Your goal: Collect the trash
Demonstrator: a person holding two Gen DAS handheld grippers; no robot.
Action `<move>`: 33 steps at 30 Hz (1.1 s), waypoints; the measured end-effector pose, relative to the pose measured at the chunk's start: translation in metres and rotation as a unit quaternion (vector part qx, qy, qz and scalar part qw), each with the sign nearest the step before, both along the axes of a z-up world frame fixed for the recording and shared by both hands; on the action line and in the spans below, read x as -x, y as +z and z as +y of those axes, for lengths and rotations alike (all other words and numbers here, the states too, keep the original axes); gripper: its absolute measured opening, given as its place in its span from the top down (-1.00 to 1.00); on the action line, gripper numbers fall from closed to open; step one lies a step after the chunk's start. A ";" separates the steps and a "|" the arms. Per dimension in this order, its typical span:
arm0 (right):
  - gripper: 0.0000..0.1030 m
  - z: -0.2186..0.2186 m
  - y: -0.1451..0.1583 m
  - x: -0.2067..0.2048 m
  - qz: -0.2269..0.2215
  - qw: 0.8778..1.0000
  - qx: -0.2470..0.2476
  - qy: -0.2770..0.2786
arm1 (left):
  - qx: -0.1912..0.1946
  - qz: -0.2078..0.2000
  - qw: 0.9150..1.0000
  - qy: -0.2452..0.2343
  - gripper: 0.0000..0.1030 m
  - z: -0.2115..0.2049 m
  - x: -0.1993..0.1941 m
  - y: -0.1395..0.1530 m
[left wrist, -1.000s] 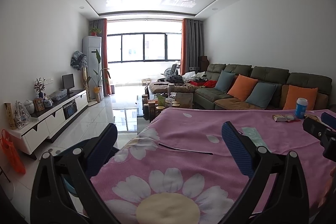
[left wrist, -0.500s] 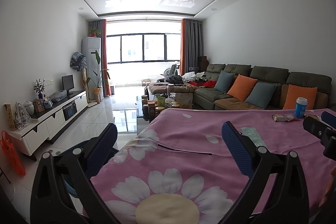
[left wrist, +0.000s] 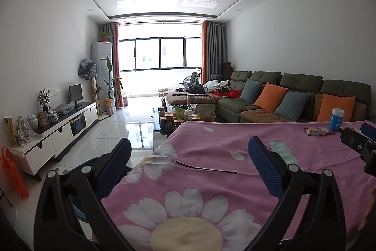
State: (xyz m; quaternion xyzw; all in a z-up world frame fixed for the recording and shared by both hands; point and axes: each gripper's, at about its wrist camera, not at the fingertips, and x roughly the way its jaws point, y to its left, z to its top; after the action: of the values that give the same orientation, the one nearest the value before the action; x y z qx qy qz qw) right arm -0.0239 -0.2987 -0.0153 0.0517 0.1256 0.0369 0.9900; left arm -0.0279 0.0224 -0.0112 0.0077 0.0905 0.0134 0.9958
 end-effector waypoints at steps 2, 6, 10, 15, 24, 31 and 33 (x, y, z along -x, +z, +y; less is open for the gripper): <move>-0.87 0.000 0.000 0.000 0.000 1.000 0.000 0.000 | 0.000 0.000 1.000 0.000 -0.90 0.001 0.000 0.000; -0.87 0.000 0.000 0.000 -0.001 1.000 0.001 0.000 | 0.000 0.000 1.000 0.000 -0.90 0.001 0.000 0.000; -0.87 0.000 0.000 0.000 -0.001 1.000 0.000 0.000 | 0.000 0.000 1.000 -0.001 -0.90 0.001 -0.001 -0.001; -0.87 -0.001 0.003 0.001 -0.002 1.000 0.000 -0.001 | 0.000 0.000 1.000 -0.001 -0.90 0.001 -0.001 -0.001; -0.87 -0.001 0.003 0.002 -0.002 1.000 0.000 -0.002 | 0.001 0.001 1.000 -0.002 -0.90 0.001 -0.001 -0.002; -0.87 -0.001 0.003 0.002 -0.002 1.000 0.001 -0.002 | 0.000 0.001 1.000 -0.002 -0.90 0.001 -0.001 -0.003; -0.87 -0.001 0.003 0.002 -0.002 1.000 0.001 -0.002 | 0.000 0.002 1.000 -0.002 -0.90 0.001 -0.001 -0.003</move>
State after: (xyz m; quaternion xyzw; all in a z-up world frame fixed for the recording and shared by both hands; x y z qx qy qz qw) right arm -0.0258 -0.2994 -0.0122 0.0512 0.1237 0.0349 0.9904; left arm -0.0265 0.0231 -0.0140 0.0075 0.0924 0.0109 0.9956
